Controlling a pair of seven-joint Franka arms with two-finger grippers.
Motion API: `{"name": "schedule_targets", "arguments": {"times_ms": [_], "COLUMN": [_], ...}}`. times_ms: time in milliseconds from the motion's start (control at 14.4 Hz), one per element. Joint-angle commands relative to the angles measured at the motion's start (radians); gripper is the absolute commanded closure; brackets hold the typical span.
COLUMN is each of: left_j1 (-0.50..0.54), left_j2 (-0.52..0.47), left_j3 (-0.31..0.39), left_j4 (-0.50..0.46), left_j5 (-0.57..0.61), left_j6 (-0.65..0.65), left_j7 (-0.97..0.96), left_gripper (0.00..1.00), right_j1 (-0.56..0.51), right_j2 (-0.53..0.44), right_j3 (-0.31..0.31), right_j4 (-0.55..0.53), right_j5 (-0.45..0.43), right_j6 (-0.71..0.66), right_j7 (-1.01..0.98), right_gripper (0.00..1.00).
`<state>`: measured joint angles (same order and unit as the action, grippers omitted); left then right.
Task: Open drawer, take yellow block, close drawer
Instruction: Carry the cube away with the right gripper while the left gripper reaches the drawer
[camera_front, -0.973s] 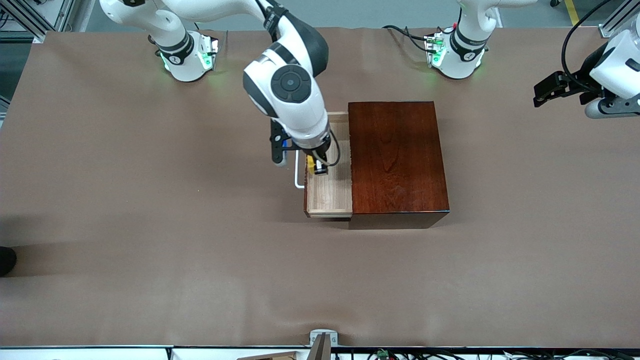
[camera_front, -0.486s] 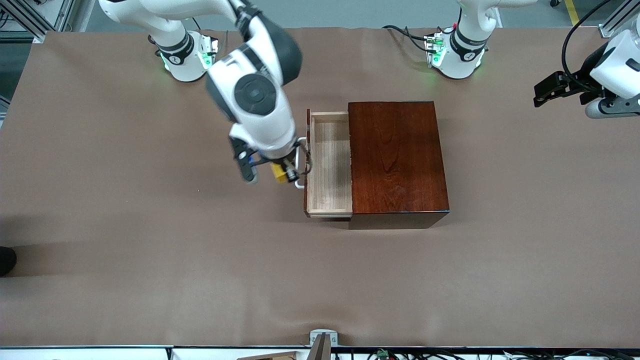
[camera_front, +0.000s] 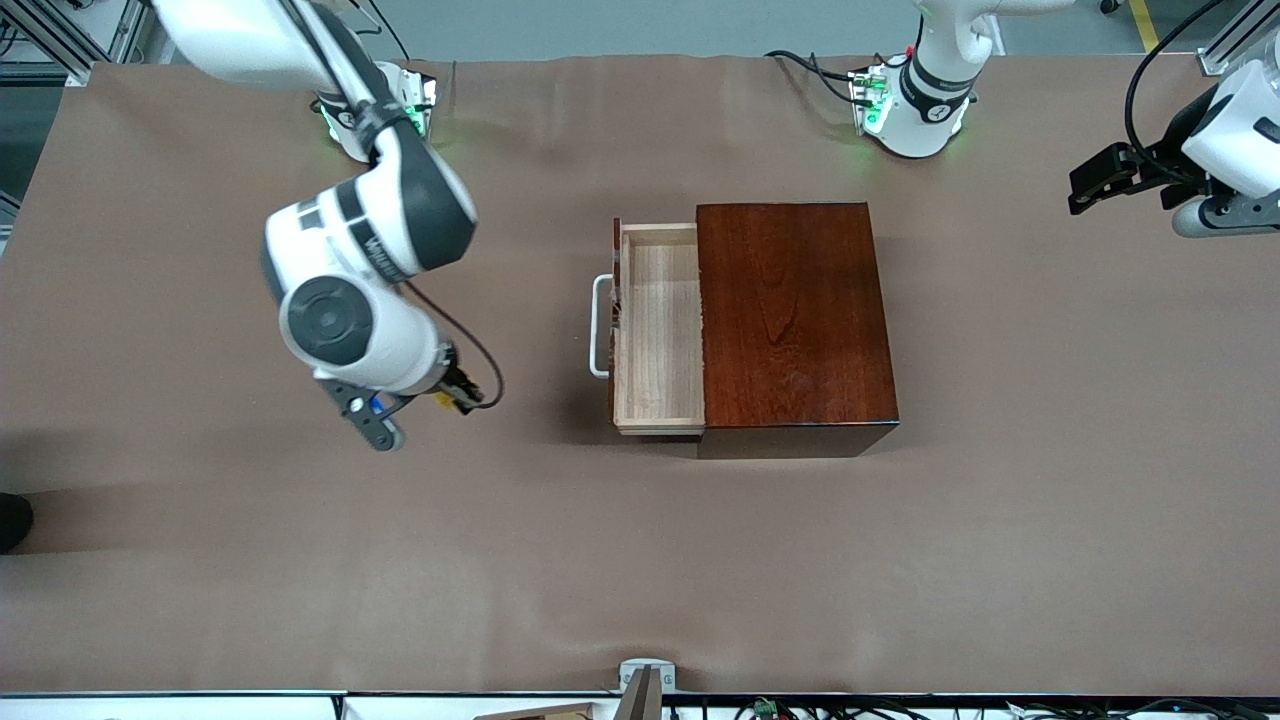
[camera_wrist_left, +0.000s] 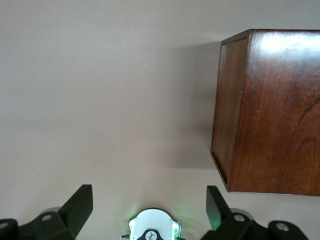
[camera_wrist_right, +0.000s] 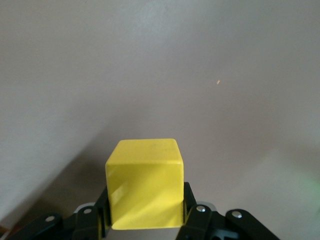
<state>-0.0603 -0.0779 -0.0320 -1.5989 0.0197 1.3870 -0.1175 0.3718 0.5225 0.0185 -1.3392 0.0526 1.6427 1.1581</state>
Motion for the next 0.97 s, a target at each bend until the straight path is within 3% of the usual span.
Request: {"name": "schedule_targets", "arguments": {"times_ms": [0, 208, 556, 764, 903], "left_j1": [0.007, 0.008, -0.012, -0.062, -0.073], "left_j2": [0.006, 0.006, 0.018, 0.098, 0.151], "left_j3": [0.0, 0.0, -0.009, -0.095, -0.155], "left_j4": [0.037, 0.053, 0.063, 0.121, 0.175], "left_j5": [0.003, 0.002, -0.011, -0.004, -0.004], "left_j6": [-0.005, -0.005, -0.003, -0.003, -0.002], "left_j7": [0.007, -0.008, -0.027, -0.054, -0.152], "left_gripper": [0.0, 0.0, 0.0, 0.0, 0.0], "right_j1": [-0.092, -0.164, -0.269, -0.304, -0.356], "right_j2": [-0.096, -0.151, -0.165, -0.179, -0.168], "right_j3": [0.02, 0.018, 0.018, 0.017, 0.017], "right_j4": [-0.167, -0.291, -0.467, -0.592, -0.613], "right_j5": [0.0, 0.0, -0.01, -0.016, -0.034], "right_j6": [0.022, 0.074, 0.187, 0.32, 0.37], "right_j7": [-0.202, -0.389, -0.693, -0.82, -0.996], "right_gripper": [1.0, 1.0, 1.0, 1.0, 1.0]}}
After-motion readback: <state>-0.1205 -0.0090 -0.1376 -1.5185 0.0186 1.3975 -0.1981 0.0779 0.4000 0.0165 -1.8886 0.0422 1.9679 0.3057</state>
